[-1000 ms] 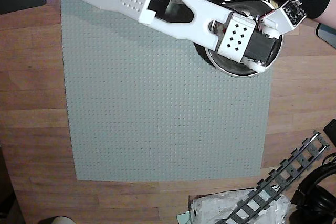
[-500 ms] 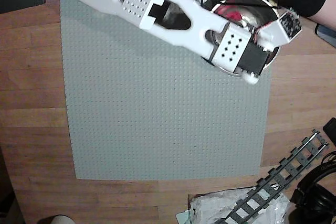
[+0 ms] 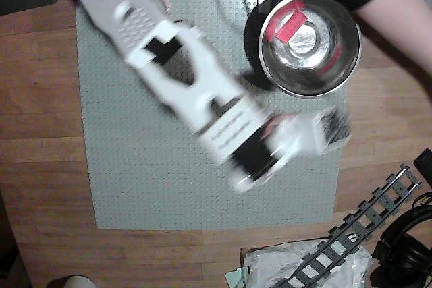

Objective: Grasp a lego block and put it in the bin.

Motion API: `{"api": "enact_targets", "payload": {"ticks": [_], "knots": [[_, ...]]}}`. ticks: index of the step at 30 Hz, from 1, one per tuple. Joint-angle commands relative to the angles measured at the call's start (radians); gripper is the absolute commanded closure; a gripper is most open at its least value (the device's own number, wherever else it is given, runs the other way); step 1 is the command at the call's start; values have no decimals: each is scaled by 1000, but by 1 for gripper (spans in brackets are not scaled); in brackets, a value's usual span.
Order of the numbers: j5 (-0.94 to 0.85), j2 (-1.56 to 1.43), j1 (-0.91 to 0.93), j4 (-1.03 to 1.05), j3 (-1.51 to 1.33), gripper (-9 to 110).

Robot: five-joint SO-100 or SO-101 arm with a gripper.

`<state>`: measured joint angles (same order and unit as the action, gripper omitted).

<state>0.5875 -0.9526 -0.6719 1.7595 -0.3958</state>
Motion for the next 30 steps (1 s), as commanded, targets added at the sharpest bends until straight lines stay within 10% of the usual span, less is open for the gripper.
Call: {"api": "enact_targets", "payload": {"ticks": [1, 5, 30], "knots": [[-43, -184, 170, 9, -48, 86], [-81, -319, 331, 9, -147, 101], [-215, -1617, 646, -554, -1764, 102]]}}
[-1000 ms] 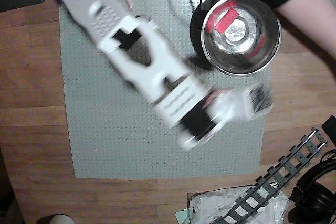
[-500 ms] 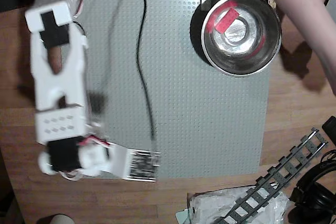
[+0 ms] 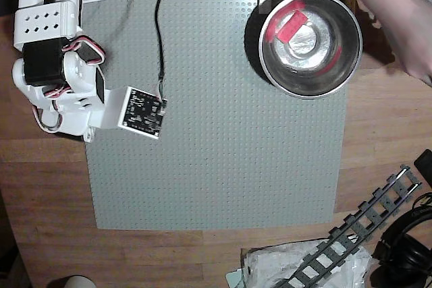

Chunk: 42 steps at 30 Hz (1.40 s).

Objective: Grasp a lego block and put it in the bin.

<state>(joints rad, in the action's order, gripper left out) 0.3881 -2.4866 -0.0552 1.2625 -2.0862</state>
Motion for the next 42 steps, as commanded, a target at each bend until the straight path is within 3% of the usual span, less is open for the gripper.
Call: {"api": "enact_targets", "payload": {"ticks": [1, 5, 17, 42], "knots": [[-26, -124, 38, -94, -137, 102], [-64, -359, 49, -184, -387, 102], [-218, -953, 41, -95, -833, 102], [-313, -962, -21, 18, -969, 102]]}}
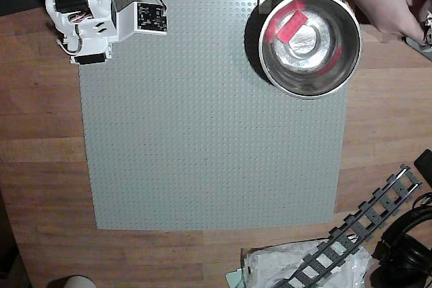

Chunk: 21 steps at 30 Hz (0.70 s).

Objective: Grasp a lego block and put it in the bin.

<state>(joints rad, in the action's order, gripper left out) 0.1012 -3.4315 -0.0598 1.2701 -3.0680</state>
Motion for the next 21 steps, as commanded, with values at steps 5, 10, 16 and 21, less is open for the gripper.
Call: {"api": "enact_targets", "payload": {"ticks": [5, 10, 16, 21], "knots": [[-29, -17, -18, 11, 12, 102], [-29, -17, -17, 11, 12, 102], [-29, -18, -5, 11, 12, 101], [-29, -18, -5, 11, 12, 101]]}}
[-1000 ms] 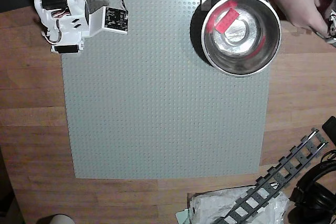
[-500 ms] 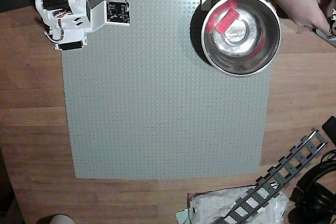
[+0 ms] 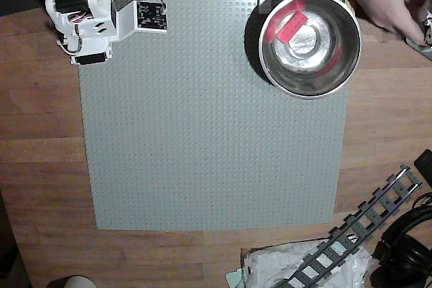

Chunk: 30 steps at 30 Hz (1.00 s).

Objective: Grasp a lego block and put it in the bin.

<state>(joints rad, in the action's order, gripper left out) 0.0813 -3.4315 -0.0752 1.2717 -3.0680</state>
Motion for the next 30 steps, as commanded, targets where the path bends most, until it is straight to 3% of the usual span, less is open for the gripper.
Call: {"api": "enact_targets", "payload": {"ticks": [1, 30], "knots": [[-9, -18, 11, 9, 12, 101], [-8, -18, -5, 9, 12, 102]]}}
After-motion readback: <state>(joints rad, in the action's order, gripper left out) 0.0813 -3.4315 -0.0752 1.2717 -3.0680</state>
